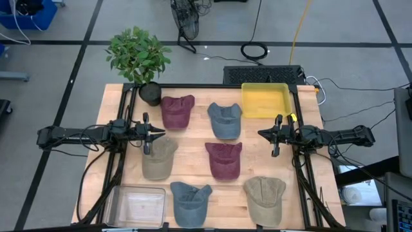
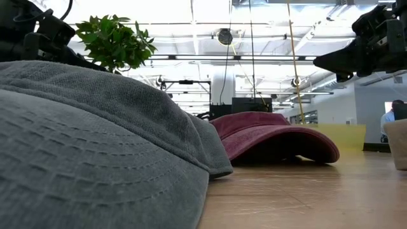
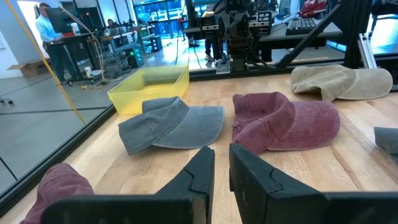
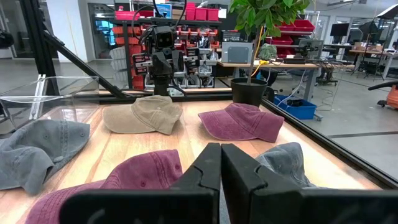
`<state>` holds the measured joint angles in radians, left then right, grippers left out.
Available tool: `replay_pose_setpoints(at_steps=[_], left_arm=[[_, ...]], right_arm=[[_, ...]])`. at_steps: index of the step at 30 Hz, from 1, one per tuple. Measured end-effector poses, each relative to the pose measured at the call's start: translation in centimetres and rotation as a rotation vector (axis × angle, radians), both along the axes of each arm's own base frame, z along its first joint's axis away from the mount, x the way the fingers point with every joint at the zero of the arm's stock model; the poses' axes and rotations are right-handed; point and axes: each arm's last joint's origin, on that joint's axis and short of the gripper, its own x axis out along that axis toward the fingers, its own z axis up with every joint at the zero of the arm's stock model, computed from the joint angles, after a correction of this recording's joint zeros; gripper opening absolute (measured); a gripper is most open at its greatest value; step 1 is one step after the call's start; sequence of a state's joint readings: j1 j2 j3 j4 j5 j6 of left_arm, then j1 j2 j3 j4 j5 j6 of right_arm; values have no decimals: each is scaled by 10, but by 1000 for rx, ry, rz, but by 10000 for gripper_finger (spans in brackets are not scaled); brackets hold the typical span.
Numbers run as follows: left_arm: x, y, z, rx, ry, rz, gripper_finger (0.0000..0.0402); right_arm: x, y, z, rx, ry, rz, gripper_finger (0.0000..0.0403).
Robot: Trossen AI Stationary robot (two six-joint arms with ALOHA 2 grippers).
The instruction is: Pick & Place hat
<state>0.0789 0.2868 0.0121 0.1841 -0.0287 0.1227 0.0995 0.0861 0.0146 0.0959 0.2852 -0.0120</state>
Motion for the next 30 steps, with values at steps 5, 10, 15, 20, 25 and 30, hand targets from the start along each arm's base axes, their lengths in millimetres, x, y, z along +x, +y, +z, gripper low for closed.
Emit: replay_pose_setpoints(at_steps=[5, 10, 15, 20, 25, 30], left_arm=[[0, 0, 0, 0, 0, 0, 56], [0, 0, 0, 0, 0, 0, 56], [0, 0, 0, 0, 0, 0, 56], [0, 0, 0, 0, 0, 0, 56], [0, 0, 6, 8, -65, -1, 56], [-1, 0, 23, -12, -242, -2, 56]], right_arm=[[0, 0, 0, 0, 0, 0, 0], [0, 0, 0, 0, 0, 0, 0], [0, 0, 5, -30, -46, -1, 0], [-1, 0, 16, -36, -154, -4, 0], [-2, 0, 17, -36, -173, -5, 0], [-2, 0, 18, -33, -180, -5, 0]])
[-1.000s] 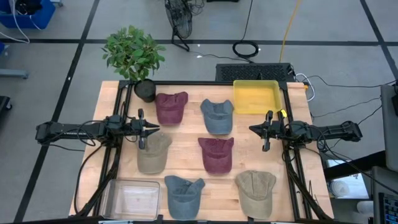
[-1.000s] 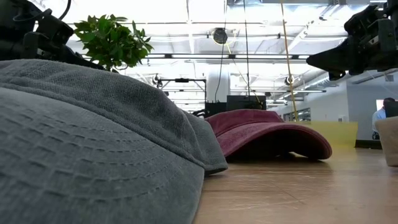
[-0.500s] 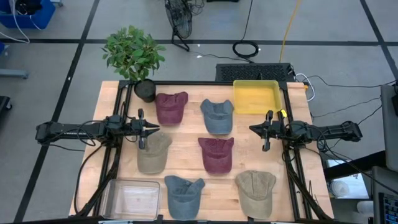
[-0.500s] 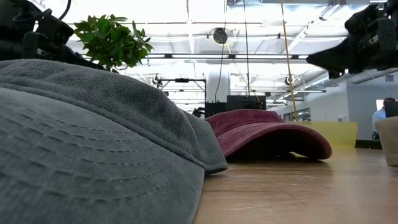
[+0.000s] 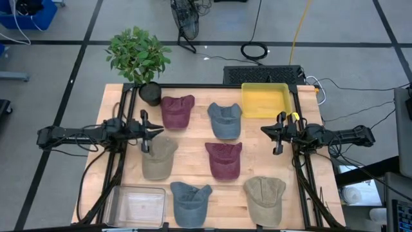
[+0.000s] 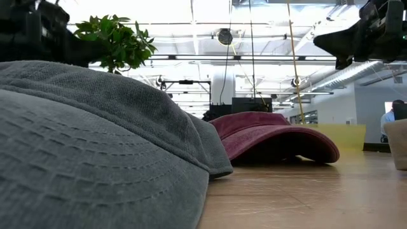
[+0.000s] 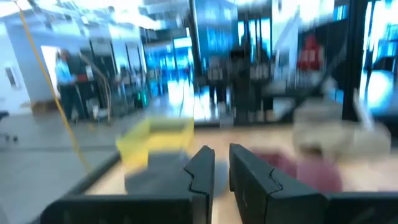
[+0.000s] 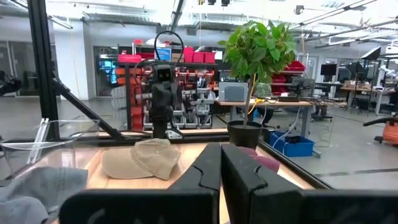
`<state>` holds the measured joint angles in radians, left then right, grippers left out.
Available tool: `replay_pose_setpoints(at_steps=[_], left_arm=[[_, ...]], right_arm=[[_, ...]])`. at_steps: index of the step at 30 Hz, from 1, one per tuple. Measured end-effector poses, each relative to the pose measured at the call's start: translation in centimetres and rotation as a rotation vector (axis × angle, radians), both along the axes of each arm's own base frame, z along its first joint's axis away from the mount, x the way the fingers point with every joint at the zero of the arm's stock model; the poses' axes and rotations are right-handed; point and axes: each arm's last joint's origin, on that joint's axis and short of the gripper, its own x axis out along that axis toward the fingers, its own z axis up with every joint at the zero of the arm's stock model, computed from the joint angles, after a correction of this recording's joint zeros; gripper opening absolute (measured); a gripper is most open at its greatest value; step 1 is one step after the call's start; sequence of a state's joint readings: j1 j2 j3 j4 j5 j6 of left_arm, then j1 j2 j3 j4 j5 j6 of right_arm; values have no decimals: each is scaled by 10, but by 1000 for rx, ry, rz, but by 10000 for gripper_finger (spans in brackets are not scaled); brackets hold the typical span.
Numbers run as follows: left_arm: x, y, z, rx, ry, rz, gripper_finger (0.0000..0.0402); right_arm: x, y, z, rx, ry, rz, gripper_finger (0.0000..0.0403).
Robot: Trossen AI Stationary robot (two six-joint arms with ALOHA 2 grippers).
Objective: Pick & Place hat
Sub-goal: Put the bottom red cap into the yellow bin
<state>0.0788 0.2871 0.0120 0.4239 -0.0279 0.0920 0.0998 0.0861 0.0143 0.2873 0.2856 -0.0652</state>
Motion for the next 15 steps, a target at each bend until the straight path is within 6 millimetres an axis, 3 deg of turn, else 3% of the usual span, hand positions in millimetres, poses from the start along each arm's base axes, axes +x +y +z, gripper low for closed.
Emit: replay_pose_setpoints(at_steps=[4, 9, 15], left_arm=[[-2, 0, 11, -63, -124, -15, 56], [-6, 0, 21, -82, -235, -28, 56], [-6, 0, 23, -79, -252, -27, 56]], right_arm=[[-2, 0, 9, 40, -104, 7, 0], [-4, 0, 14, 213, -189, 54, 0], [-4, 0, 14, 314, -214, 82, 0]])
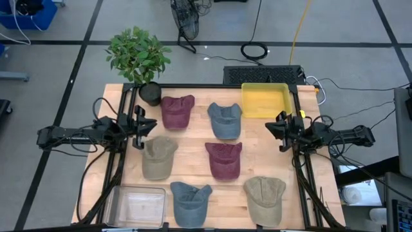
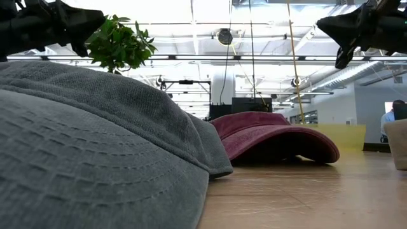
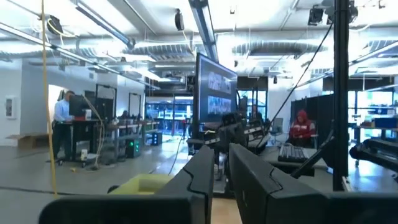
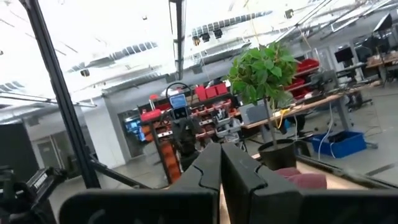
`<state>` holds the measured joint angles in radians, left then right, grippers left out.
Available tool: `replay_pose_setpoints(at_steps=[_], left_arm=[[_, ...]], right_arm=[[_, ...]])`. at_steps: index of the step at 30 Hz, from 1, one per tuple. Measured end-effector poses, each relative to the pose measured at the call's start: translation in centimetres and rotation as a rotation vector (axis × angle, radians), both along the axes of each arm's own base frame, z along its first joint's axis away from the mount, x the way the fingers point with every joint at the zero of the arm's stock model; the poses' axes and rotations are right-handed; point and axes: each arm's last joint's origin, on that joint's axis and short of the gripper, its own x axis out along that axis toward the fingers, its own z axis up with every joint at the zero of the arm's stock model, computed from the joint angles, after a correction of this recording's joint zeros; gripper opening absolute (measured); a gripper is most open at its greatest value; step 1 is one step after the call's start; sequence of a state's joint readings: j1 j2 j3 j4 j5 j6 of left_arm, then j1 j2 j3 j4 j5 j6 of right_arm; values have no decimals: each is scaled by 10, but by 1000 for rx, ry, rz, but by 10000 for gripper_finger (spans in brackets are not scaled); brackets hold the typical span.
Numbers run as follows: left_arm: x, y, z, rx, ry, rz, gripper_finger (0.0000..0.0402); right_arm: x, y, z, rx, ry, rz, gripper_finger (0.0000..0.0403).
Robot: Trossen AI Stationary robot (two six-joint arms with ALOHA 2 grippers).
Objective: Pick & Place hat
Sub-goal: Put the bottom red cap into the yellow bin
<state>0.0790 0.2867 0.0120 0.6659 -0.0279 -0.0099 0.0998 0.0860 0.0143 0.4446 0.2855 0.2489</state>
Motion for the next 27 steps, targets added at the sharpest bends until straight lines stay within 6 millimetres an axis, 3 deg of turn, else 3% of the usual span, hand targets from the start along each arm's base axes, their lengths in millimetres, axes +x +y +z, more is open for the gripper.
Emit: replay_pose_setpoints(at_steps=[7, 11, 16, 19, 24, 27], left_arm=[[-2, 1, 5, -40, -64, 3, 56], [-4, 2, 13, -55, -124, 37, 56], [8, 3, 23, -92, 63, 53, 56], [18, 1, 40, -97, 142, 20, 56], [41, -17, 57, -38, 265, -135, 56], [54, -29, 54, 0, 349, -92, 56]], right_arm=[[-5, -4, 9, 13, -93, -119, 0], [-1, -4, 5, -5, -37, -154, 0], [9, -3, 0, 42, 11, -121, 4], [17, -1, 0, 33, 19, -95, 18], [30, 2, 3, 28, -45, -19, 51], [39, 5, 1, -2, -33, 45, 72]])
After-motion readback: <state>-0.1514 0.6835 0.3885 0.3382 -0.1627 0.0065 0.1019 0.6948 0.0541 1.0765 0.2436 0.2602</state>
